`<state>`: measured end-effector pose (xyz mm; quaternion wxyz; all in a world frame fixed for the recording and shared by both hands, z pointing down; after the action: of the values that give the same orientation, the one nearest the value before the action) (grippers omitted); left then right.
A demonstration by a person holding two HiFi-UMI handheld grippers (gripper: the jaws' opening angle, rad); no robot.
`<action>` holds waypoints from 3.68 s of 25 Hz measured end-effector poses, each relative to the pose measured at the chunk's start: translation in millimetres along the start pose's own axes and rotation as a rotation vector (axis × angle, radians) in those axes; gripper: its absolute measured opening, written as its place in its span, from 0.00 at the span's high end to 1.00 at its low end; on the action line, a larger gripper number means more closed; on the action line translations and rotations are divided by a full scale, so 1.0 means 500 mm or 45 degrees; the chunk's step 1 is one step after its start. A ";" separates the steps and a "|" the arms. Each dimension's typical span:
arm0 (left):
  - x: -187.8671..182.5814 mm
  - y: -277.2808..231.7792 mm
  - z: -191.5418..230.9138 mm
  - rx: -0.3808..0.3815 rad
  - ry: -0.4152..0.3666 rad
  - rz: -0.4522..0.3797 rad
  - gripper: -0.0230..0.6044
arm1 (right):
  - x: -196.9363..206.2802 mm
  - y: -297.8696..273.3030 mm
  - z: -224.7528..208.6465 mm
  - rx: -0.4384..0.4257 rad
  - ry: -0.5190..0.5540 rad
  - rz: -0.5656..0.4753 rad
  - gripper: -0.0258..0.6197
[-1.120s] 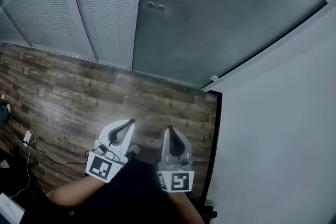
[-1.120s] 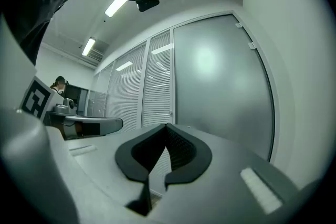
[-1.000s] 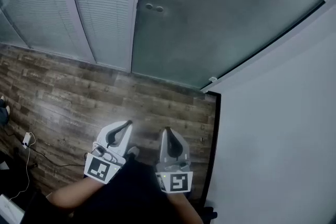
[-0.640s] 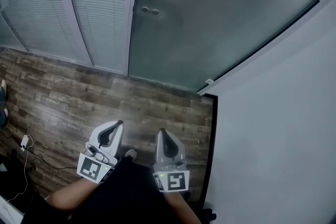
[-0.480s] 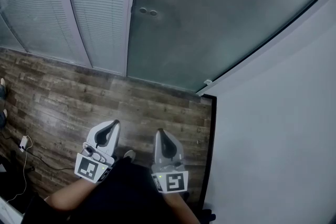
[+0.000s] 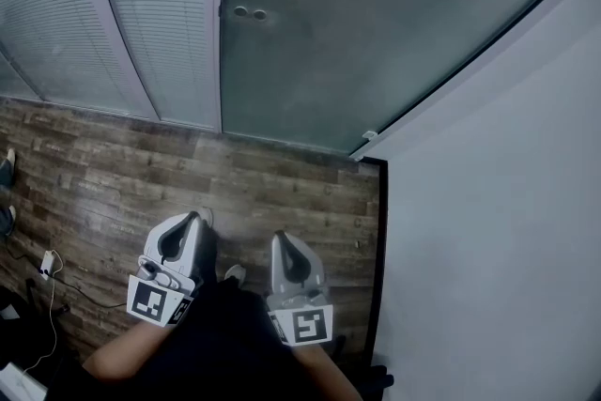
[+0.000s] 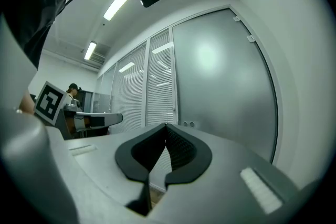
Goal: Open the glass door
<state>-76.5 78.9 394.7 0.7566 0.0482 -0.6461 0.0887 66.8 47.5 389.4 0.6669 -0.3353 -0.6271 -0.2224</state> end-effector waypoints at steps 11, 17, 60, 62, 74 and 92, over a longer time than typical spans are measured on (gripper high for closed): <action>0.017 -0.097 0.036 0.114 0.015 0.046 0.96 | 0.003 -0.073 -0.072 0.132 0.017 0.052 0.96; -0.006 -0.170 0.122 0.092 0.043 0.042 0.96 | -0.019 -0.204 -0.104 0.122 -0.014 0.097 0.96; 0.002 -0.613 0.451 -0.116 -0.110 -0.014 0.96 | 0.175 -0.976 -0.408 -0.014 0.092 0.234 0.86; 0.010 -0.615 0.459 -0.119 -0.117 -0.016 0.96 | 0.200 -1.001 -0.418 -0.002 0.076 0.254 0.85; 0.012 -0.626 0.505 -0.165 -0.100 0.002 0.96 | 0.260 -1.136 -0.417 -0.005 -0.025 0.380 0.79; 0.016 -0.591 0.536 -0.263 -0.048 0.007 0.96 | 0.253 -1.177 -0.433 0.042 -0.028 0.372 0.77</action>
<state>-276.8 -260.3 458.0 0.7450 -0.0302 -0.6660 0.0228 -192.3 -492.0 615.4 0.6908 -0.4144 -0.5824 -0.1089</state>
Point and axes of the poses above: the fingertips, and each gripper's own axes: y backward along the fingers, z to its left, x out of its underside, the point moved 1 cm from there along y, backward along the fingers, and after that the axes turned 10 degrees about z, right-handed, at the moved point
